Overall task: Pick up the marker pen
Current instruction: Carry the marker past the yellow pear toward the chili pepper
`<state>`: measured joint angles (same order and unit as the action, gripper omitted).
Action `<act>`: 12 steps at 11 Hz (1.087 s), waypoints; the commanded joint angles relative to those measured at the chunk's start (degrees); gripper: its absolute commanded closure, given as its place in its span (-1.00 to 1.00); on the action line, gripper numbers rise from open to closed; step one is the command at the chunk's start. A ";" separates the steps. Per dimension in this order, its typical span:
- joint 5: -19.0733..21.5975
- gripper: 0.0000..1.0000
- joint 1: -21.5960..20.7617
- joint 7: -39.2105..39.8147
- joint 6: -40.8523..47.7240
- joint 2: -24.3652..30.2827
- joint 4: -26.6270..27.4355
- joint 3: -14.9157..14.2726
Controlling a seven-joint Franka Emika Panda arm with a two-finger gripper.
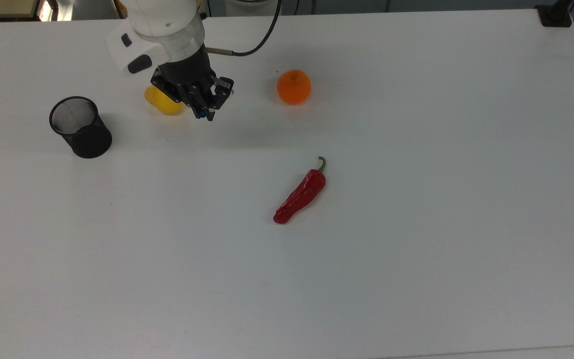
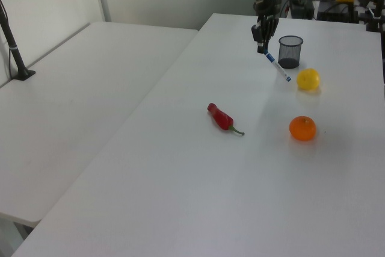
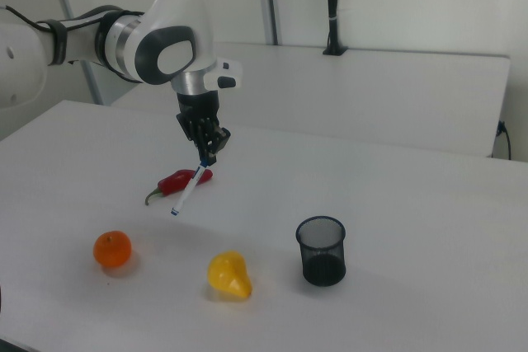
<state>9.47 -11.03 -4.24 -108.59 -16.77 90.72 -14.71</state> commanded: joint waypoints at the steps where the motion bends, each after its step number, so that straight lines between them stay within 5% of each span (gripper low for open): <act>1: -1.30 0.79 -0.66 -0.50 0.48 -0.54 1.04 0.82; 12: -5.78 0.62 -0.66 -1.03 -0.31 -6.86 1.65 5.66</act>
<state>5.17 -11.39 -4.24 -108.59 -22.88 92.28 -9.51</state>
